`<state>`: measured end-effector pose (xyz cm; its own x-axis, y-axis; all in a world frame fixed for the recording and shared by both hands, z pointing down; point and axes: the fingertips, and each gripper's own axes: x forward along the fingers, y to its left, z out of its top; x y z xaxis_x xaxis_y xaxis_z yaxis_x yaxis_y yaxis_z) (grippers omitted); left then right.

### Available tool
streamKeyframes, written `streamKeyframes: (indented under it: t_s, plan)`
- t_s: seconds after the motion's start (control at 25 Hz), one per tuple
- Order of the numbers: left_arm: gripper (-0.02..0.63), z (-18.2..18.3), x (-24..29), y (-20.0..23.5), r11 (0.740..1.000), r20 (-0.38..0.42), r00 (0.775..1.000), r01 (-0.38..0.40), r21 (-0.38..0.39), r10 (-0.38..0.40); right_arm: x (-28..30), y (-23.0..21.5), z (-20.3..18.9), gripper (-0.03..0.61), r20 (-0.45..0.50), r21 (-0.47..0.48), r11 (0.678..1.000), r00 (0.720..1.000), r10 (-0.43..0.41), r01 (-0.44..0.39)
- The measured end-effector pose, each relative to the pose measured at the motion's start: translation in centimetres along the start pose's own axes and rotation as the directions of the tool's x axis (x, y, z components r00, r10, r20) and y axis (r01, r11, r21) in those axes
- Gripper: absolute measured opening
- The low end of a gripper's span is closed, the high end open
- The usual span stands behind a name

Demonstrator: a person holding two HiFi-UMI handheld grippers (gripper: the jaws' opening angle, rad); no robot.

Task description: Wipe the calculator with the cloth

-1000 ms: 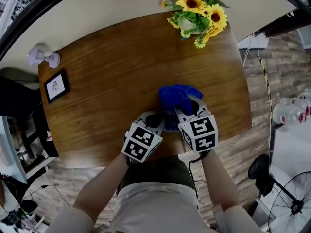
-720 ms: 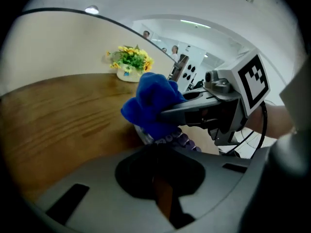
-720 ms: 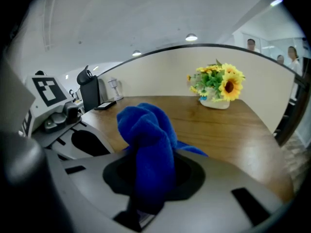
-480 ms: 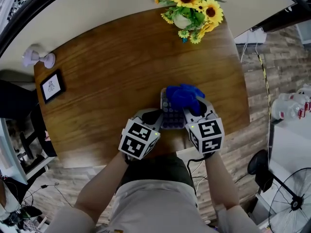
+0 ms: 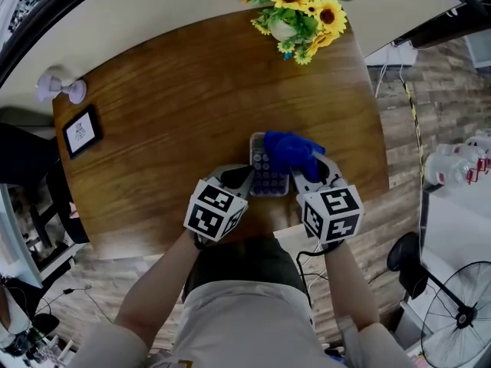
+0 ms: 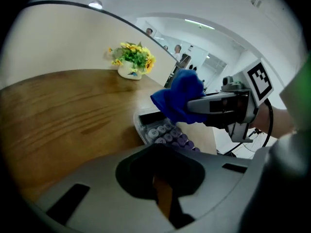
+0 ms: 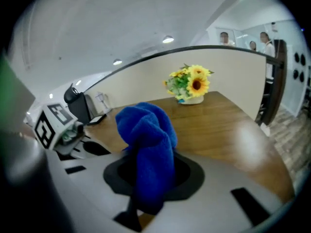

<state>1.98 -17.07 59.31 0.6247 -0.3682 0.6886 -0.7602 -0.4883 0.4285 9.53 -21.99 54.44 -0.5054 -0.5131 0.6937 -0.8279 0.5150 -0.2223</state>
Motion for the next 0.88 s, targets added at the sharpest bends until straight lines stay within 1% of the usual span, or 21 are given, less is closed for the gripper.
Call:
streamKeyframes:
  t_s: [0.08,0.12,0.24,0.32,0.44,0.52,0.64,0.76,0.88]
  plan:
    - [0.005,0.1,0.0,0.1,1.000,0.003,1.000,0.005,-0.012,-0.005,0.5,3.0,1.0,0.092,0.005,-0.009,0.995,0.995,0.098,-0.098]
    - [0.005,0.1,0.0,0.1,1.000,-0.002,1.000,0.004,-0.009,-0.004,0.9,4.3,1.1,0.092,-0.005,-0.016,0.991,0.991,0.133,-0.133]
    - [0.005,0.1,0.0,0.0,1.000,-0.014,1.000,0.000,0.012,0.000,2.7,6.7,0.2,0.092,-0.068,-0.009,0.983,0.980,0.185,-0.186]
    - [0.005,0.1,0.1,0.0,1.000,-0.018,1.000,-0.006,0.025,0.006,3.6,7.0,-1.0,0.092,-0.106,0.006,0.982,0.977,0.186,-0.187]
    - [0.005,0.0,0.1,0.0,0.999,-0.023,0.999,-0.021,0.048,0.022,3.9,6.4,-1.9,0.092,-0.113,0.019,0.986,0.979,0.168,-0.167]
    - [0.005,-0.1,0.1,0.1,1.000,-0.022,1.000,-0.016,0.022,0.016,3.7,5.9,-2.2,0.089,-0.117,-0.012,0.988,0.981,0.154,-0.156]
    - [0.006,-0.1,0.0,0.2,0.999,-0.021,1.000,0.015,-0.033,-0.016,3.1,5.4,-2.7,0.089,-0.129,-0.088,0.985,0.982,0.137,-0.149]
    - [0.006,0.0,0.1,0.3,0.999,-0.026,0.999,0.022,-0.024,-0.023,2.4,4.3,-3.2,0.089,-0.138,-0.118,0.985,0.984,0.110,-0.127]
    - [0.006,0.0,0.1,0.2,1.000,-0.019,1.000,0.017,-0.009,-0.017,1.6,2.8,-3.6,0.091,-0.130,-0.089,0.992,0.988,0.079,-0.091]
